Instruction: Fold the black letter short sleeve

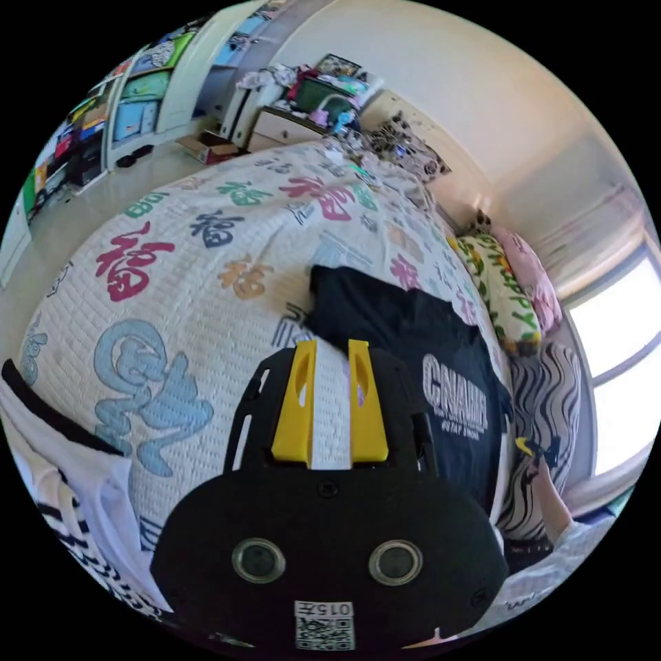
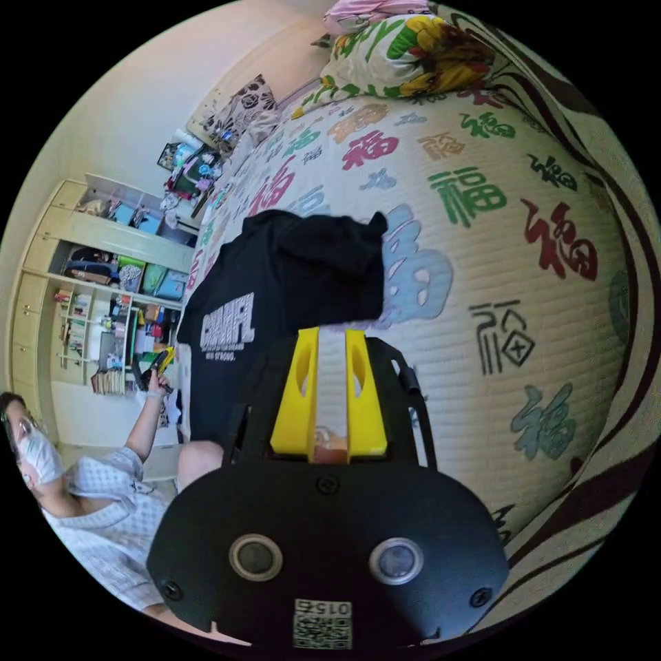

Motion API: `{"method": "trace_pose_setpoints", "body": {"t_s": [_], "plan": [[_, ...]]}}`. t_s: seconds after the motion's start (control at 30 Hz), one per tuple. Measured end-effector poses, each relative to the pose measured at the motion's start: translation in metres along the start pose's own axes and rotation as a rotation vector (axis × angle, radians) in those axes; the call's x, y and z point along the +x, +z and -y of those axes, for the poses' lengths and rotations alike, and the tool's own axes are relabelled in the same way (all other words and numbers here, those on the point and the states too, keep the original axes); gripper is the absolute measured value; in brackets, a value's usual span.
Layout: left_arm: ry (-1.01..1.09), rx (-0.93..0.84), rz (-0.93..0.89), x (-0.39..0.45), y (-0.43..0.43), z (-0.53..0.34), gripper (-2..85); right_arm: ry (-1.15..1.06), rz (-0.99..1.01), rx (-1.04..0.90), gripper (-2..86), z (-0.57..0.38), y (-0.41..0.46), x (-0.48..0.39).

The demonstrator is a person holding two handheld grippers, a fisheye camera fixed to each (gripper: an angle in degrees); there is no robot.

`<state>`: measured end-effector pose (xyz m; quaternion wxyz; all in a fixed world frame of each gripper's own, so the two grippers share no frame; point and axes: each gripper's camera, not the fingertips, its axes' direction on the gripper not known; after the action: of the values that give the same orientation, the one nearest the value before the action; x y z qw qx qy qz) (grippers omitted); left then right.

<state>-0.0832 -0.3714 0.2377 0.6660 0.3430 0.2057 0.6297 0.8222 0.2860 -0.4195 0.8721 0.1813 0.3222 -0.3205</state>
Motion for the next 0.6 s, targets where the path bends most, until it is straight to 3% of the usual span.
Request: {"method": "trace_pose_setpoints", "body": {"t_s": [0.17, 0.27, 0.4, 0.6], "plan": [[0.26, -0.278, 0.076, 0.033, -0.012, -0.134, 11.6, -0.182, 0.037, -0.226, 9.2, -0.112, 0.024, -0.048], [0.252, -0.37, 0.055, 0.034, -0.009, -0.202, 11.4, -0.205, -0.077, -0.367, 11.0, -0.172, 0.043, -0.061], [0.2, -0.396, -0.028, 0.029, 0.008, -0.251, 10.1, -0.187, -0.086, -0.447, 11.3, -0.219, 0.058, -0.054], [0.08, -0.392, -0.045, 0.026, 0.045, -0.274, 2.3, -0.015, -0.073, -0.385, 3.7, -0.235, 0.07, -0.018]]}}
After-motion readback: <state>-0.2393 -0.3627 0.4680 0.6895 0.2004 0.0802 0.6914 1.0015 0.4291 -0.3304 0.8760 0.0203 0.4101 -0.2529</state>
